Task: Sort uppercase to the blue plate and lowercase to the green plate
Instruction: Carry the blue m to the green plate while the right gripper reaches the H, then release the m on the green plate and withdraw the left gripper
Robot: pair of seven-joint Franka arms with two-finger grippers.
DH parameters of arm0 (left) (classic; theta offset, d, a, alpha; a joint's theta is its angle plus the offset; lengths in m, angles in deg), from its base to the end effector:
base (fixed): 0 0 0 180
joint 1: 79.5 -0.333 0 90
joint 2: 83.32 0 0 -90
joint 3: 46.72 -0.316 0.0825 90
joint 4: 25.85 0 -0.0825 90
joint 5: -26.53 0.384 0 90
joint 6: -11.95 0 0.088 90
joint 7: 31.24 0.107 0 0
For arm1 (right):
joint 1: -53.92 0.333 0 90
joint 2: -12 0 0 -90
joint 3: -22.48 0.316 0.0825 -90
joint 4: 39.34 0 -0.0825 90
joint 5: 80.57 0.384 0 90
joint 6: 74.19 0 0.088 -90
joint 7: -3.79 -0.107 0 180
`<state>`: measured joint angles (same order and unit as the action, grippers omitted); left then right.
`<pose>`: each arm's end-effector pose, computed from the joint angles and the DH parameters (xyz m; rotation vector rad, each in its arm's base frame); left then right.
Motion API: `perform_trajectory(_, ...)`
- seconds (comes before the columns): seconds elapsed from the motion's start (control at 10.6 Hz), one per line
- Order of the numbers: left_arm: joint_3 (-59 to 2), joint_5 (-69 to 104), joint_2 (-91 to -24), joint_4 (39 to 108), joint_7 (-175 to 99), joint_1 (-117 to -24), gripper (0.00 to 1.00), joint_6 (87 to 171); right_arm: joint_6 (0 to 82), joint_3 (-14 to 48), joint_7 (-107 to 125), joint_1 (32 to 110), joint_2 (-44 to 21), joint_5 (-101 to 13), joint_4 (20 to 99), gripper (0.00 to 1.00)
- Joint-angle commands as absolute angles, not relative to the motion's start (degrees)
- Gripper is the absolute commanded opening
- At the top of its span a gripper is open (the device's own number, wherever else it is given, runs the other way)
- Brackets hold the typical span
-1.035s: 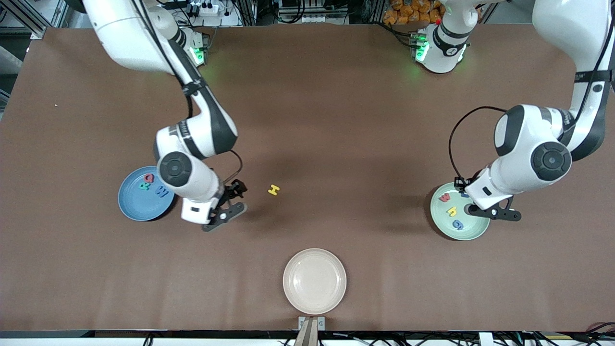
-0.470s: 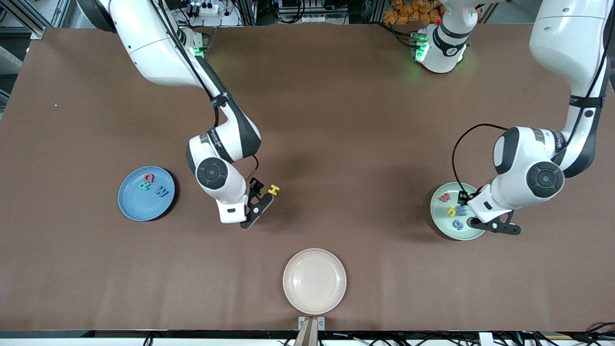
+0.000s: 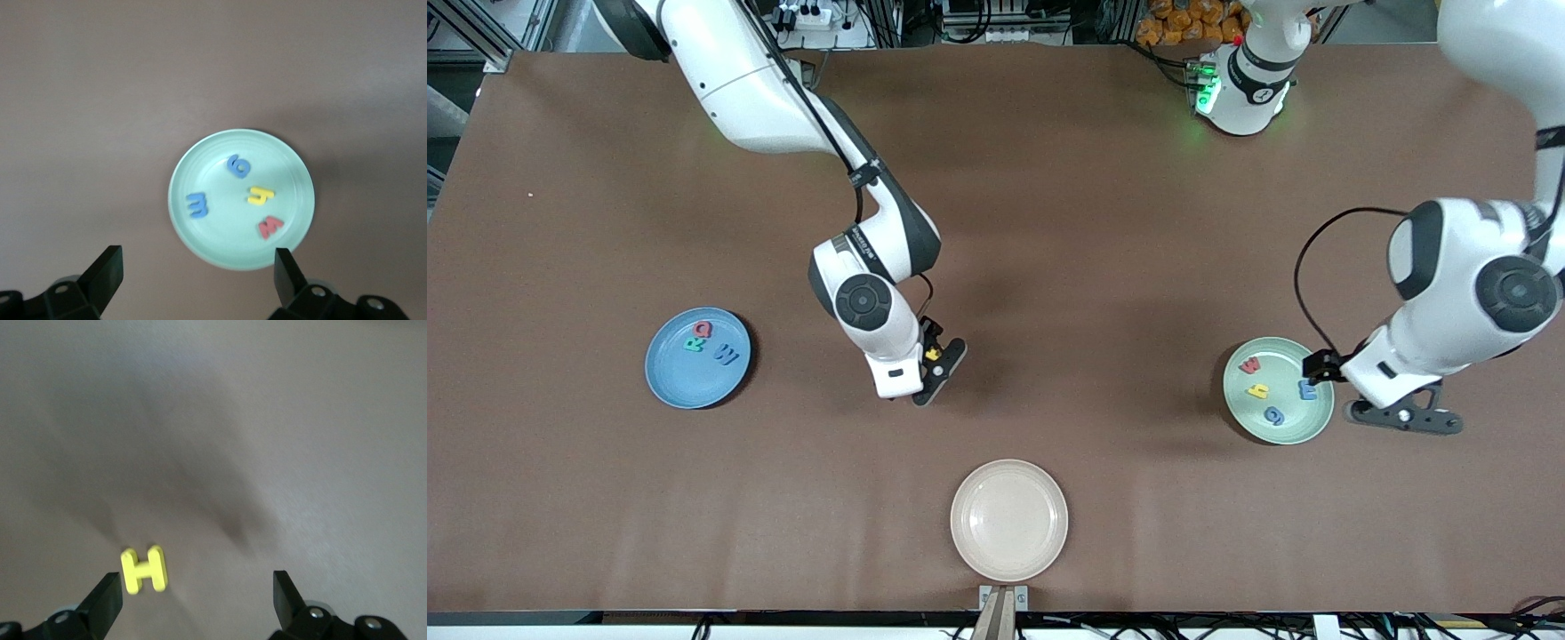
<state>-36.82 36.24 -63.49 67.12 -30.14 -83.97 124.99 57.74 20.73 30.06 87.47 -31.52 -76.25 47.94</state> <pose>0.6581 -0.0396 0.4261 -3.0331 0.2573 -0.0214 0.6026 0.3795 0.2118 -2.7451 -1.4507 -0.0288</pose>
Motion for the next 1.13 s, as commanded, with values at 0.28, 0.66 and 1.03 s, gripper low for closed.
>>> perform_trajectory(0.28,-39.06,29.08,-77.14,62.13,-30.18,-81.01,1.0,108.48,59.4,20.2,31.03,89.52,-34.06,-76.78,46.7,1.0)
perform_trajectory(0.66,-42.68,27.68,-82.88,61.17,-30.19,-77.3,1.0,102.59,59.4,20.2,30.77,90.31,-34.06,-78.46,47.76,1.0)
perform_trajectory(1.03,-45.31,24.33,-83.32,61.25,-35.61,-75.9,1.0,99.68,60.45,20.2,30.33,90.66,-33.79,-78.46,50.56,1.0)
